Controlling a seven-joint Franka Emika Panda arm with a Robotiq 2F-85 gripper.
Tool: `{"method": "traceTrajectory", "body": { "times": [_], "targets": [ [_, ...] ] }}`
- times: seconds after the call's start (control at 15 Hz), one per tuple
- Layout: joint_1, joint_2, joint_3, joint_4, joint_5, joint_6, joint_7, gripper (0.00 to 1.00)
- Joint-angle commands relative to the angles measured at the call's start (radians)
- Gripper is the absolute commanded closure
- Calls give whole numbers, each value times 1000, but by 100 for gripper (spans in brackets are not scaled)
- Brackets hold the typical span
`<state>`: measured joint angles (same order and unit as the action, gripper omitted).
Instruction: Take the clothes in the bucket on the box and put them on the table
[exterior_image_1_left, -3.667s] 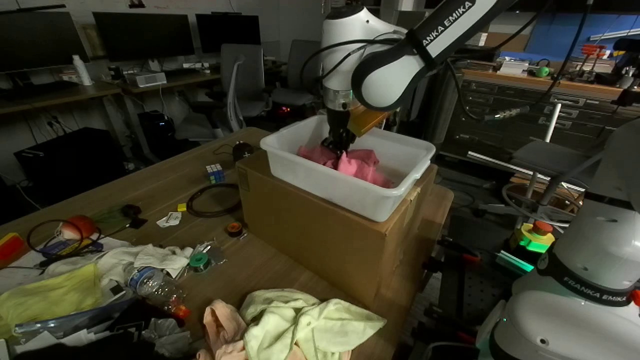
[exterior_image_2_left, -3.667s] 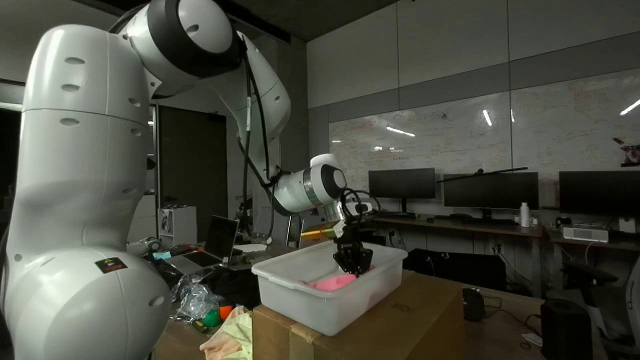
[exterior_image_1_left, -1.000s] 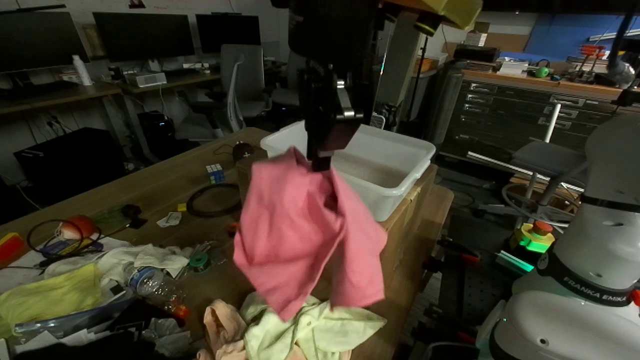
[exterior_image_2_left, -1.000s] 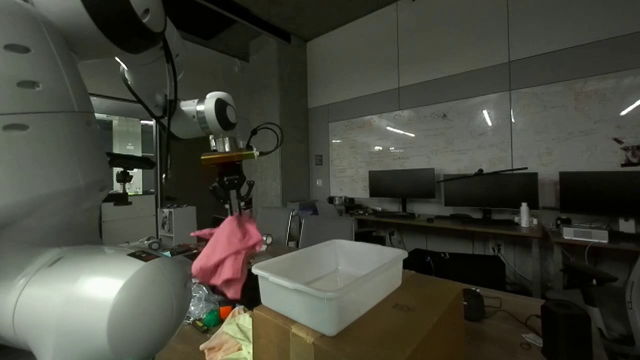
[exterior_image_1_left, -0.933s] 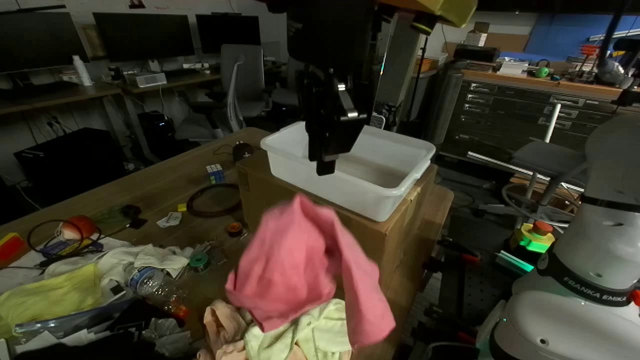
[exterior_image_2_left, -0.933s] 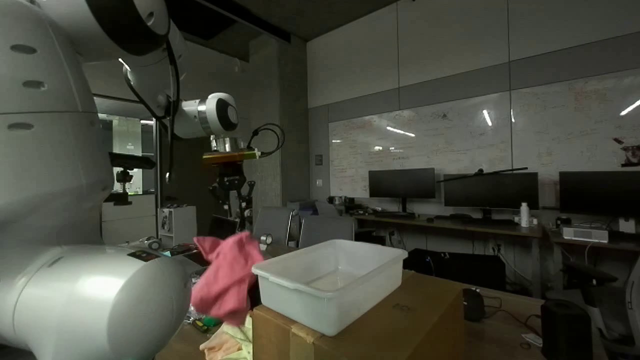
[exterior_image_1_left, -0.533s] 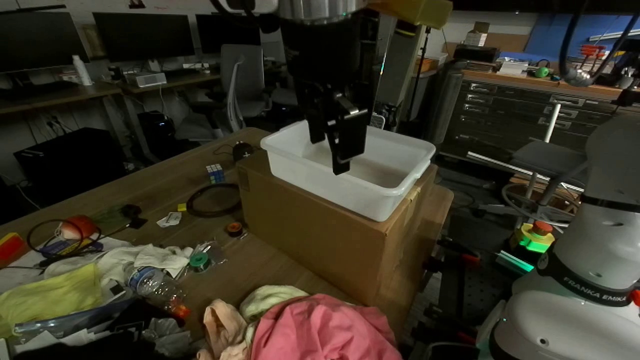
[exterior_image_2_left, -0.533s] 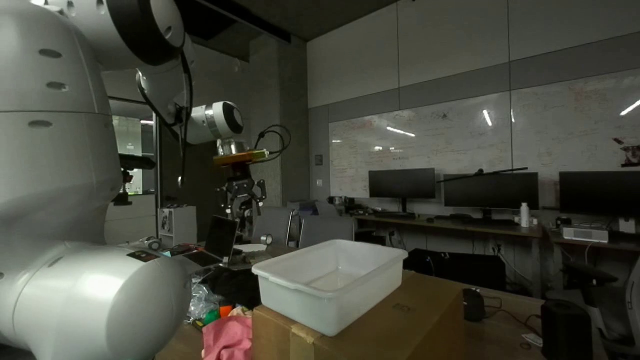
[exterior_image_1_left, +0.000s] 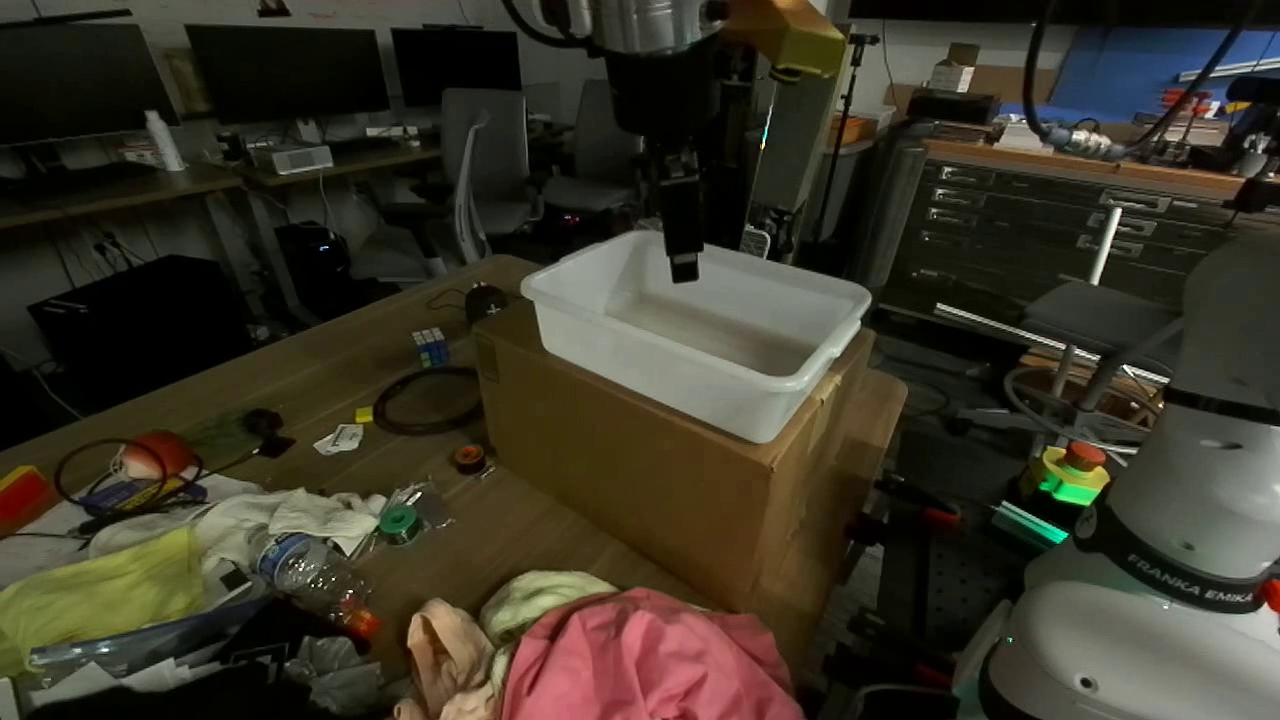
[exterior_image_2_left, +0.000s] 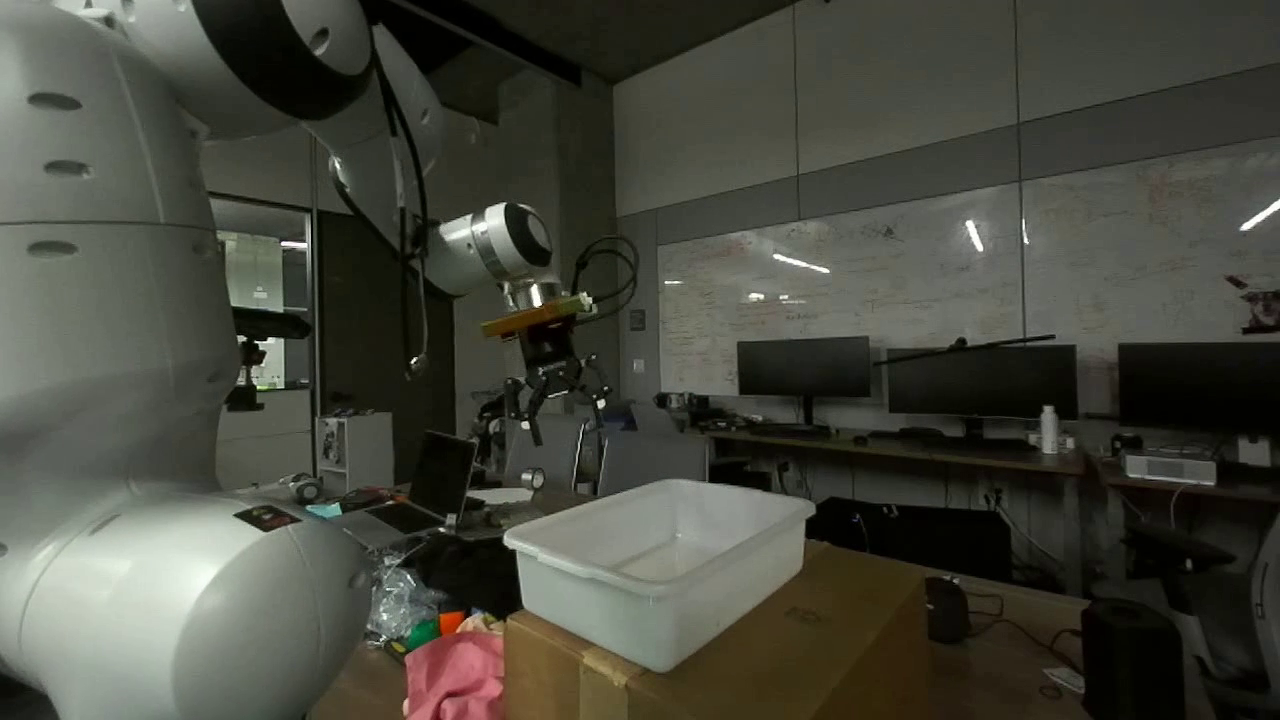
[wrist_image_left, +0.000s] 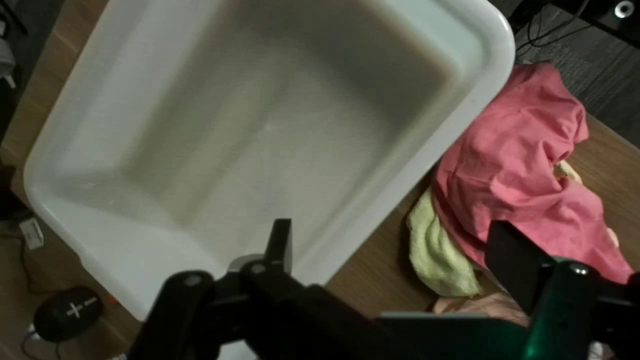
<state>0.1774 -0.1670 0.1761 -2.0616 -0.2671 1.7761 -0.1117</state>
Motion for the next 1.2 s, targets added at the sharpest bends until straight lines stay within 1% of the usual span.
{"method": "traceTrajectory", "body": {
  "times": [0.0, 0.13, 0.47, 0.6, 0.8, 1.13],
  "targets": [
    [-54, -99, -61, -85, 52, 19, 65, 0],
    [-82, -154, -91, -138, 69, 7, 93, 0],
    [-128, -338, -150, -322, 84, 73, 95, 0],
    [-140, -413, -161, -399, 65, 127, 93, 0],
    [-155, -517, -178, -513, 56, 259, 87, 0],
    [-187, -616, -202, -626, 64, 392, 83, 0]
  ]
}}
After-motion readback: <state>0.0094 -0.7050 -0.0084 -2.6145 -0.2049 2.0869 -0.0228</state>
